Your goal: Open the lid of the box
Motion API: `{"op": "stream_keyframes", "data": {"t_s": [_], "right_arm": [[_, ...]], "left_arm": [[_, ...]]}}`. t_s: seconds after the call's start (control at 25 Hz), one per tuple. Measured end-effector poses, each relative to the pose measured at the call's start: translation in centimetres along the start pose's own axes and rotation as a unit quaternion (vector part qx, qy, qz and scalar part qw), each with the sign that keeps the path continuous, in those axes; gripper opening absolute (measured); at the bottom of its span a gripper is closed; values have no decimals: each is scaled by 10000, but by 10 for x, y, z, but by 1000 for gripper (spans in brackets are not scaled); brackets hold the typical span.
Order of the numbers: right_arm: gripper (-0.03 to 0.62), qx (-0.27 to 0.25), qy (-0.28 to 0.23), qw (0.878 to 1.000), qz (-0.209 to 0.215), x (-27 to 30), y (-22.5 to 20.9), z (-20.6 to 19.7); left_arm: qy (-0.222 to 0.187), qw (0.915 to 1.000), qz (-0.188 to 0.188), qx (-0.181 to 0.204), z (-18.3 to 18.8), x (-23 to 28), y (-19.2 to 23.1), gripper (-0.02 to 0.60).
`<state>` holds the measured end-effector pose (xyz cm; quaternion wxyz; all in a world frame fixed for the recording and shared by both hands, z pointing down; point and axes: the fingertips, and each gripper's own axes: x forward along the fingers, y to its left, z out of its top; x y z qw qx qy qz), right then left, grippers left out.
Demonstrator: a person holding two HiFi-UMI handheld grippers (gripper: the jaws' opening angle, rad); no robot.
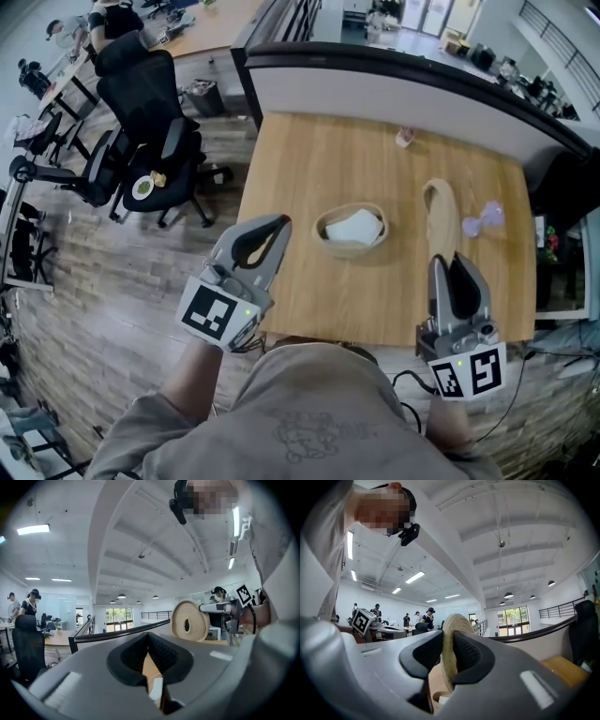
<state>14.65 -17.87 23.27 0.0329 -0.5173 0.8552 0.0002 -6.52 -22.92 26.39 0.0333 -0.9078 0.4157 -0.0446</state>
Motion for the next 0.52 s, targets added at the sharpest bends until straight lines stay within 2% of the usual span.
{"op": "stream_keyframes", "data": {"t_s": [0.24,0.52], "right_arm": [[77,-8,21,10000,-10,1,2,-3],[77,25,131,9999,4,3,6,-8]], "left_arm": [[401,9991,147,66,-7,-3,-1,2],[480,9988,86,43,-12,-6,-5,0]]}}
